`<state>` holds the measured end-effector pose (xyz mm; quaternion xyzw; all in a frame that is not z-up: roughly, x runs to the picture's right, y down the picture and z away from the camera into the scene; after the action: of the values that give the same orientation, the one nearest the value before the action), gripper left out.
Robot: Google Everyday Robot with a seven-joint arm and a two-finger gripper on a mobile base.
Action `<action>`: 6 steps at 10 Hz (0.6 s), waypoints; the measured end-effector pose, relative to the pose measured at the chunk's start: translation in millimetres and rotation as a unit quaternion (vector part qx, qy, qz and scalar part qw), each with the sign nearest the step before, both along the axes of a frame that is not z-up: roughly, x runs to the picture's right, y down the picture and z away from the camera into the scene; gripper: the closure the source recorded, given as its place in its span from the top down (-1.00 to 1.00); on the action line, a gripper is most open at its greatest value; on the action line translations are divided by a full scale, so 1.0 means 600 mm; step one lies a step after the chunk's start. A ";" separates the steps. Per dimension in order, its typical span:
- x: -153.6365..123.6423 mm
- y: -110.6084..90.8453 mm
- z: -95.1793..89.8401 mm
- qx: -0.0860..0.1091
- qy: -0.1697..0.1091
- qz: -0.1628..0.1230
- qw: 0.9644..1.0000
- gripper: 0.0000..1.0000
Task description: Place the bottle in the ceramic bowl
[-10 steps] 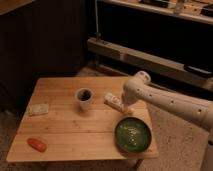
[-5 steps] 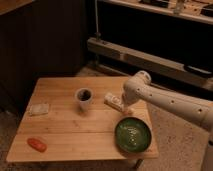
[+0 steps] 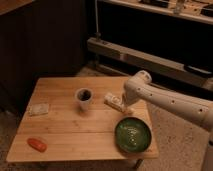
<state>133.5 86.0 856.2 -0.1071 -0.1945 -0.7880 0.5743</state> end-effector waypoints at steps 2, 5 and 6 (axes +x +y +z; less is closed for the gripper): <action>-0.004 -0.012 -0.004 0.012 -0.015 -0.012 1.000 -0.45; -0.054 -0.057 -0.022 0.031 -0.094 -0.058 0.993 0.17; -0.061 -0.062 -0.019 0.029 -0.117 -0.070 0.990 0.36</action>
<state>97.2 49.1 844.6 -0.0109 -0.2296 -0.8384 0.4942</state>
